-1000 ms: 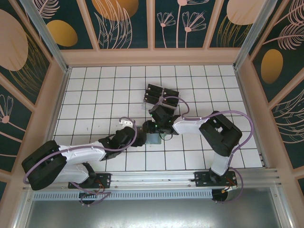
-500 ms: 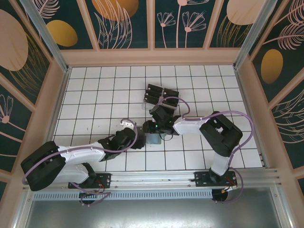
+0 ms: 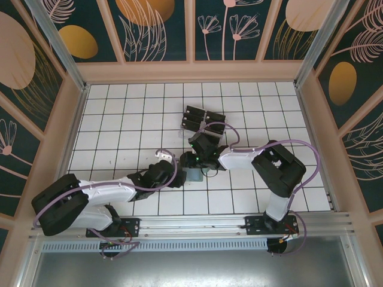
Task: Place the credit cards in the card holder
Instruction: Flip over the card slot in the card holder.
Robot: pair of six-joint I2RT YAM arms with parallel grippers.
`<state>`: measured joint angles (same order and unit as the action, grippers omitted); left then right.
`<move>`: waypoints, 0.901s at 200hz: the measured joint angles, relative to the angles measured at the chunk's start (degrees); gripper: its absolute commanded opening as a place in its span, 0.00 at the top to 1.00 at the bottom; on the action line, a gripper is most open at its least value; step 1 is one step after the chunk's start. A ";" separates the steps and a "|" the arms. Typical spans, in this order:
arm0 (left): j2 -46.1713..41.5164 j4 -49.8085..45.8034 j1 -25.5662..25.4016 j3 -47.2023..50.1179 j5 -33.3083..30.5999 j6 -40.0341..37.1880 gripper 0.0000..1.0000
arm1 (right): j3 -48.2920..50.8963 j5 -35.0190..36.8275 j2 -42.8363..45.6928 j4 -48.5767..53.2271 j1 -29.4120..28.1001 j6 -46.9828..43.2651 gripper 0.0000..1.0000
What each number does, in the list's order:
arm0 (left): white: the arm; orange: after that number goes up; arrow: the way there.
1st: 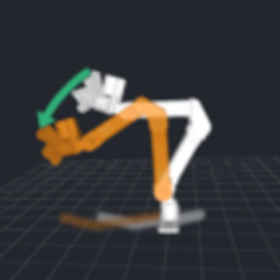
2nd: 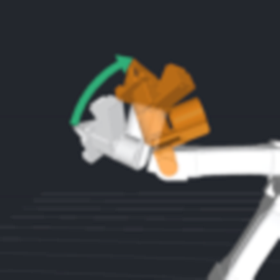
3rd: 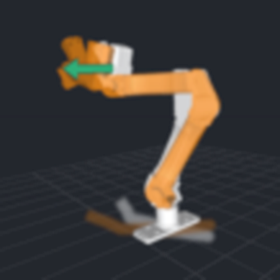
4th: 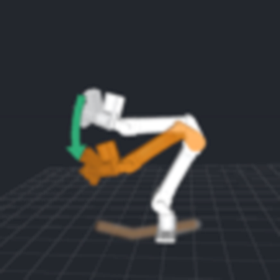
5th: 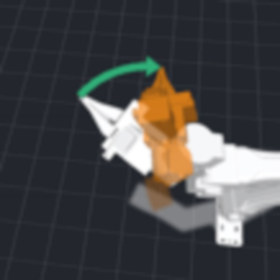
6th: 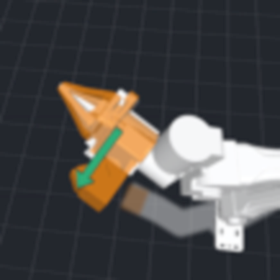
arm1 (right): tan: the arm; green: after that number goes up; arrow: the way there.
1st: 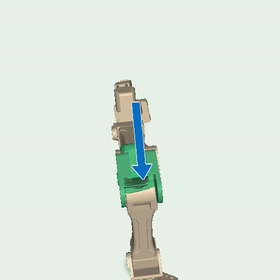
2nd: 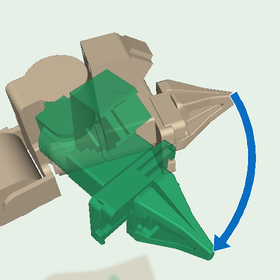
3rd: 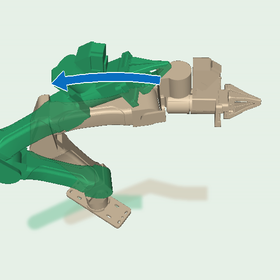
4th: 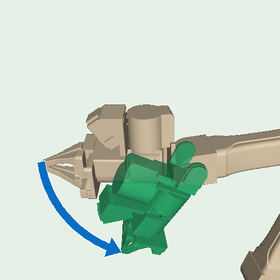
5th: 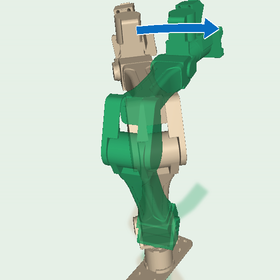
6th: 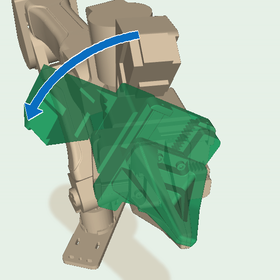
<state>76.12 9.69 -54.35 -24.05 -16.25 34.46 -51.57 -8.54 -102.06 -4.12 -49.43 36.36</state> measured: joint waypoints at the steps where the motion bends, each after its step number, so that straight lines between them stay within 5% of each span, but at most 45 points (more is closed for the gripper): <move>1: 0.07 0.02 0.00 -0.02 -0.02 0.00 0.02 | 0.00 0.00 0.00 0.00 0.00 0.02 0.58; 106: 6.34 0.17 -0.85 -0.98 -5.09 0.79 0.02 | 0.00 -0.61 1.18 1.70 0.00 0.28 0.58; 180: 7.19 0.74 -1.18 -1.14 -6.58 2.25 0.02 | 3.69 -0.04 10.95 2.60 0.37 2.67 0.57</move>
<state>83.31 10.44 -55.53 -25.19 -22.83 36.71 -47.88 -8.58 -91.11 -1.52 -49.06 39.03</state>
